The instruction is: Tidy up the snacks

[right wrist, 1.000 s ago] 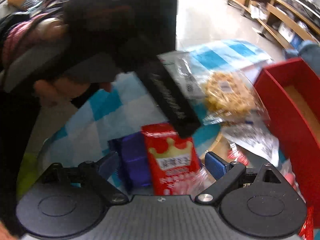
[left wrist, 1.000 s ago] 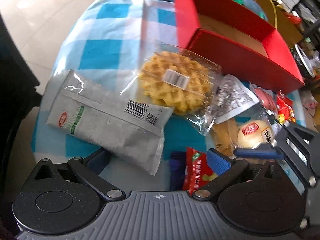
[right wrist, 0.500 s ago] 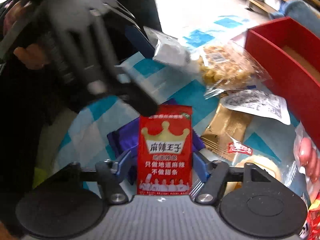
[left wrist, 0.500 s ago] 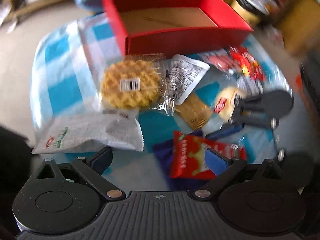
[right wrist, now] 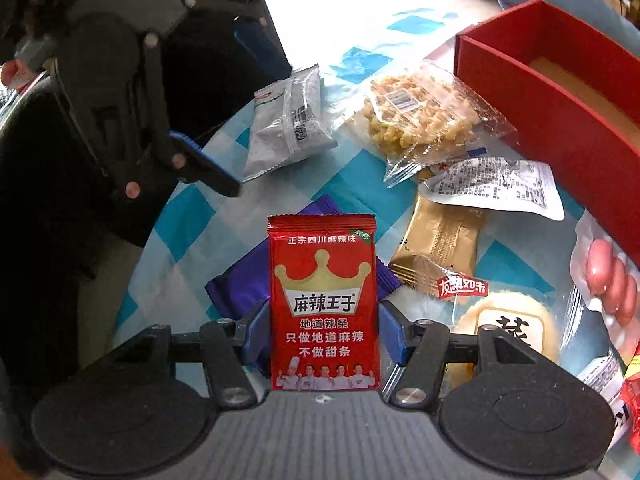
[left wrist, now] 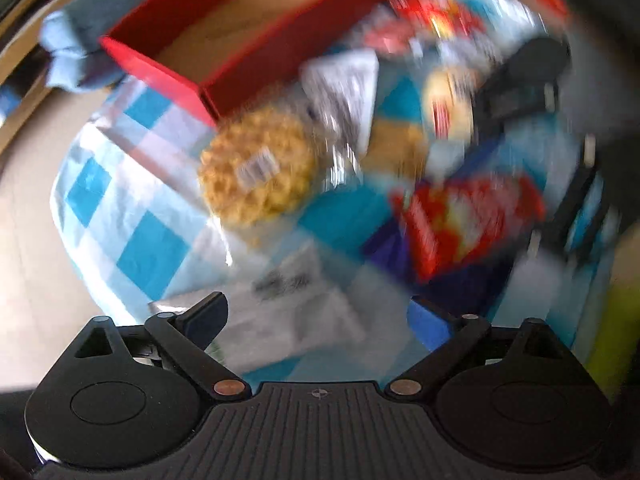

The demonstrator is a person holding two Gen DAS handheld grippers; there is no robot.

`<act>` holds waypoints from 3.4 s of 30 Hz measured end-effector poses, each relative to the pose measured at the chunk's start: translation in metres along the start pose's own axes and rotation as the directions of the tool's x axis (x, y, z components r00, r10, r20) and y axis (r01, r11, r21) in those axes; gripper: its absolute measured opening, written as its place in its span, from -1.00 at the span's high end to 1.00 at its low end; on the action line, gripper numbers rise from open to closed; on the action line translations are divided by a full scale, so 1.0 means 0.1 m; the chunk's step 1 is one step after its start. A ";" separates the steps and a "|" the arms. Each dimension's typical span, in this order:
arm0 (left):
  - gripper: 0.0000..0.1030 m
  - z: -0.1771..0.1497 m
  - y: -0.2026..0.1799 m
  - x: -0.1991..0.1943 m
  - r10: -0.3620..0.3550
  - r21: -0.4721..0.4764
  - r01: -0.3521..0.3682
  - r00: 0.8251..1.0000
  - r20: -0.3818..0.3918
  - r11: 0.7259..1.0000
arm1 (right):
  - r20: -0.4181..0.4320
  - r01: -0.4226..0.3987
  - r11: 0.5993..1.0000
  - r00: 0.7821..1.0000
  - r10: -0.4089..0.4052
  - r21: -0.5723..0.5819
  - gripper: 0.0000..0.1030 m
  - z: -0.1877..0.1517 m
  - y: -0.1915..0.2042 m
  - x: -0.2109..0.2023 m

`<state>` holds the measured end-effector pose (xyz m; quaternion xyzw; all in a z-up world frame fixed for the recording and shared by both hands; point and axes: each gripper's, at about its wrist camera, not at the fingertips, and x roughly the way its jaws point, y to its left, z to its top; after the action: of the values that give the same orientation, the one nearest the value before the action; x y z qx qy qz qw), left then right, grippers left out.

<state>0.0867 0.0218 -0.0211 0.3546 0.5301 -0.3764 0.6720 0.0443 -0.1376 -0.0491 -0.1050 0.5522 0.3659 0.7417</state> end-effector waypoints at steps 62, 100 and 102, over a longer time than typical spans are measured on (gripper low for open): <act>0.08 0.71 -0.20 -0.72 0.257 -0.567 -0.017 0.902 0.346 0.824 | 0.387 0.195 0.874 0.838 -0.385 0.446 0.18 -0.26 -0.19 -1.38; 0.07 1.56 0.56 -0.34 0.414 -0.696 -0.107 0.862 0.291 0.710 | 0.353 0.284 0.784 0.772 -0.529 0.553 0.18 0.54 -1.45 -1.28; 0.07 1.57 0.58 -0.32 0.421 -0.698 -0.117 0.862 0.281 0.707 | 0.351 0.284 0.780 0.771 -0.532 0.557 0.18 0.54 -1.47 -1.28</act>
<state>0.2024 -0.0847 0.0435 0.0801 0.4110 -0.1269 0.8992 0.1659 -0.2664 0.0489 0.0542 0.3794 0.0581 0.9218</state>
